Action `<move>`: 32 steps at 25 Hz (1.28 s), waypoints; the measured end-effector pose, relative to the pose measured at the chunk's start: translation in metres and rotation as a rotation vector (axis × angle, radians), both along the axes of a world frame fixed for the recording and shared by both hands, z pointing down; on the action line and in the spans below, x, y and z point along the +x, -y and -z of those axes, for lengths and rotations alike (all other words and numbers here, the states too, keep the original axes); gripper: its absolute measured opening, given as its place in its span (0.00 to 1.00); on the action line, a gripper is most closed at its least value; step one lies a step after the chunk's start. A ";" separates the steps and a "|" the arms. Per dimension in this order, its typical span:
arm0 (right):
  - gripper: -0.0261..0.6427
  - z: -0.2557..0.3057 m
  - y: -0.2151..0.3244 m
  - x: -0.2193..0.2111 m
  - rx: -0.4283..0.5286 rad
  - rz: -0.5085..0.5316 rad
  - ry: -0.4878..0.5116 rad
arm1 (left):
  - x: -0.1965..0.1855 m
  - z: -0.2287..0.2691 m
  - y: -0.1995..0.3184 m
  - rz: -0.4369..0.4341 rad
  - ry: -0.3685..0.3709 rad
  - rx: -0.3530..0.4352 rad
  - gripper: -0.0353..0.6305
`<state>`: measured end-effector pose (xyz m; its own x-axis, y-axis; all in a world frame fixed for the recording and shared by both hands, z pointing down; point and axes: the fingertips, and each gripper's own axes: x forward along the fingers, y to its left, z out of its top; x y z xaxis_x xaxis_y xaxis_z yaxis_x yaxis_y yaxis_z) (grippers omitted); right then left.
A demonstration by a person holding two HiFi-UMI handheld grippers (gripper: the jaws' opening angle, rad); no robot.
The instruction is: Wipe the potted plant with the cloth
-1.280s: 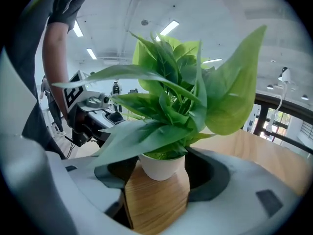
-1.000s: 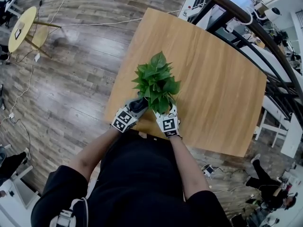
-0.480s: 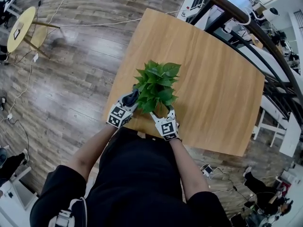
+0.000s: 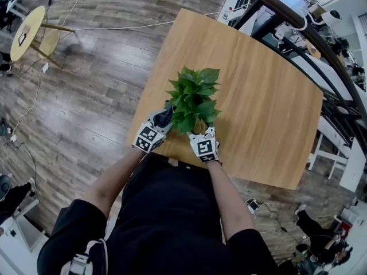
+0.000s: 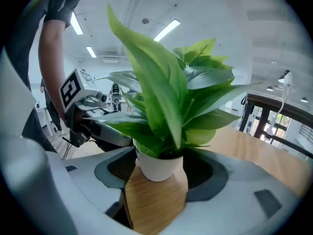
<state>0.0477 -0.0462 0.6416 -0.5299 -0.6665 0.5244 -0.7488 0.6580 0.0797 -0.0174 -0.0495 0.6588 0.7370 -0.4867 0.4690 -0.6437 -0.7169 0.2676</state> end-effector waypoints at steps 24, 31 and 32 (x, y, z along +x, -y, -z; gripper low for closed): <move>0.49 0.056 -0.057 0.021 0.022 -0.317 0.163 | -0.005 0.040 -0.084 -0.169 -0.160 -0.015 0.33; 0.48 0.120 -0.100 0.033 0.141 -0.288 0.270 | -0.003 0.091 -0.114 -0.113 -0.249 0.114 0.33; 0.44 0.127 -0.105 0.035 0.158 -0.278 0.290 | -0.001 0.101 -0.121 -0.121 -0.241 0.161 0.33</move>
<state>0.0828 0.0590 0.5142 -0.4296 -0.8646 0.2606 -0.9019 0.4250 -0.0767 -0.0180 0.0714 0.5578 0.8746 -0.4428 0.1973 -0.4831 -0.8299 0.2791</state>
